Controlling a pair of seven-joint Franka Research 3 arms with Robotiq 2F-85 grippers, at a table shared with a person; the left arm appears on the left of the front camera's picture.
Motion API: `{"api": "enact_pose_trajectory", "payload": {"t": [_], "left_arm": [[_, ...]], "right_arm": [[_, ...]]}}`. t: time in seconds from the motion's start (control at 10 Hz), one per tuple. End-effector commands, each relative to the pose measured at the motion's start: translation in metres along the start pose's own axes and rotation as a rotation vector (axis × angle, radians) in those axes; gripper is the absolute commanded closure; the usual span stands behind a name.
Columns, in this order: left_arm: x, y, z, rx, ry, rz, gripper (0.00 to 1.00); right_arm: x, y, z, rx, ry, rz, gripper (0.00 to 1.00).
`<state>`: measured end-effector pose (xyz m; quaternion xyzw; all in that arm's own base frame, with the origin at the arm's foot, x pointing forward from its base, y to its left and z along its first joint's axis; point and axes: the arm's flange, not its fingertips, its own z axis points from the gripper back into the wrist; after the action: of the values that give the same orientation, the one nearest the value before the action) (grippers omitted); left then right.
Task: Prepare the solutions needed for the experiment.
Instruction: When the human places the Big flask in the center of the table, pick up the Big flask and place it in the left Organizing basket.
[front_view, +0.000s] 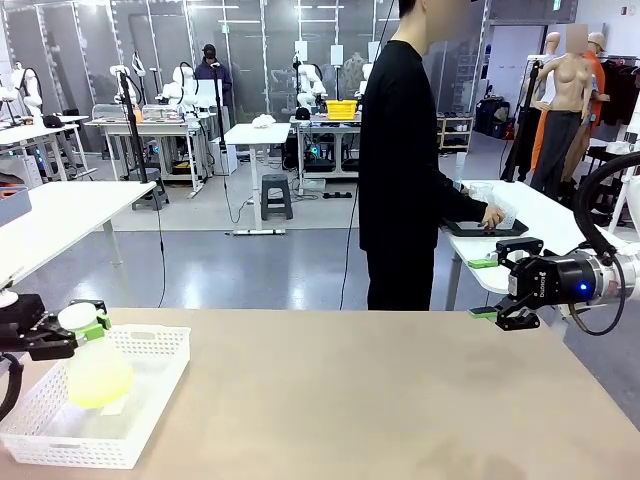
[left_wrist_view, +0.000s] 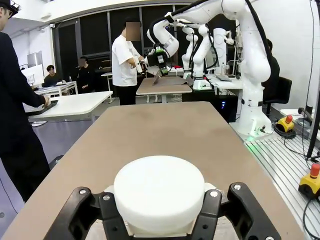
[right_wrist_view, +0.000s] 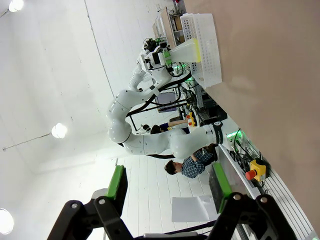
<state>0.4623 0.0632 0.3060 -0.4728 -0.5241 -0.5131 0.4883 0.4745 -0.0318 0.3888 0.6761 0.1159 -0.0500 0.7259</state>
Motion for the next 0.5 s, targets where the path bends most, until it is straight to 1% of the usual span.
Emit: {"api": "enact_pose_trajectory", "payload": {"t": [0.0,0.1,0.2,0.3,0.4], "left_arm": [[-0.011,0.006,-0.009,0.008,0.028,-0.037,1.0],[-0.016,0.006,-0.011,-0.01,0.013,-0.054,1.0],[-0.02,0.006,-0.012,0.0,0.045,-0.066,1.0],[-0.024,0.007,-0.011,-0.001,0.048,-0.065,1.0],[-0.026,0.008,-0.011,-0.01,0.029,-0.071,1.0]], "right_arm": [[-0.002,0.002,-0.001,-0.002,-0.004,0.004,0.17],[-0.002,0.002,-0.001,-0.002,-0.004,0.004,0.17],[-0.002,0.002,-0.001,-0.002,-0.004,0.004,0.17],[-0.002,0.002,-0.001,-0.002,-0.004,0.004,0.17],[-0.002,0.002,-0.001,-0.002,-0.004,0.004,0.17]]}}
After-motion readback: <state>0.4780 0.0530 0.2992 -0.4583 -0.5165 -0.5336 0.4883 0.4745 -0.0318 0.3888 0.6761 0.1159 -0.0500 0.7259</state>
